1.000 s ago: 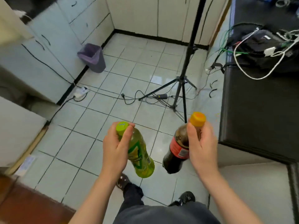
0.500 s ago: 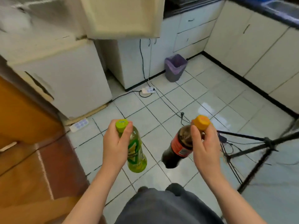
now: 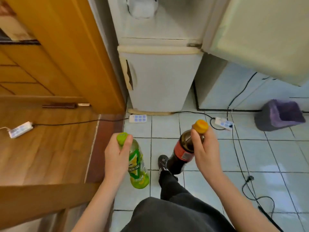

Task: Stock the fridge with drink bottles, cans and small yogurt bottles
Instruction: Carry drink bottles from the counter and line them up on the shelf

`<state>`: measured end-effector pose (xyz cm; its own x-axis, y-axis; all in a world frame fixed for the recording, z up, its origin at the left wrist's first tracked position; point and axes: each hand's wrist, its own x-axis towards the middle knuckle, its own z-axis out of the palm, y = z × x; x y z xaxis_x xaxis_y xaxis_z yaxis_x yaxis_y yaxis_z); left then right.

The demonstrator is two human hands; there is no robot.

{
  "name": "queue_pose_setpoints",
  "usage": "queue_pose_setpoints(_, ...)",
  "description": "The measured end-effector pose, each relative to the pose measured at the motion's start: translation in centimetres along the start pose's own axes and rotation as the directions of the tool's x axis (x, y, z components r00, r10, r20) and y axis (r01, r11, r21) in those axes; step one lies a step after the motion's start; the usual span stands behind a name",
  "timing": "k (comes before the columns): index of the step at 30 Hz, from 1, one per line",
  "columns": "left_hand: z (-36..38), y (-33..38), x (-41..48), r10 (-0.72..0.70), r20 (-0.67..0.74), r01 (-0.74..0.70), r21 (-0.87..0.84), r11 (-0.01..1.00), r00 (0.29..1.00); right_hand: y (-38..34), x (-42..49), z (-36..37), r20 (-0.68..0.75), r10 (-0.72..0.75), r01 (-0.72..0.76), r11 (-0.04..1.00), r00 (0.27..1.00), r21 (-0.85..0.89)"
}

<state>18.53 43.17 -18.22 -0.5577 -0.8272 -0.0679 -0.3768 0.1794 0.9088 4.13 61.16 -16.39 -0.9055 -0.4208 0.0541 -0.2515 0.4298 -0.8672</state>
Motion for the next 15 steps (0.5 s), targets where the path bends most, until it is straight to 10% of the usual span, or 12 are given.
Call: queue_pose_setpoints(15, 6.6, 9.1, 22.8, 0.039, -0.152, -0.046, -0.038, 0.998, 0.988, -4.8, 27.2, 4.3, 0.073, -0.192, 0.191, 0.981, 0.979, 0.021)
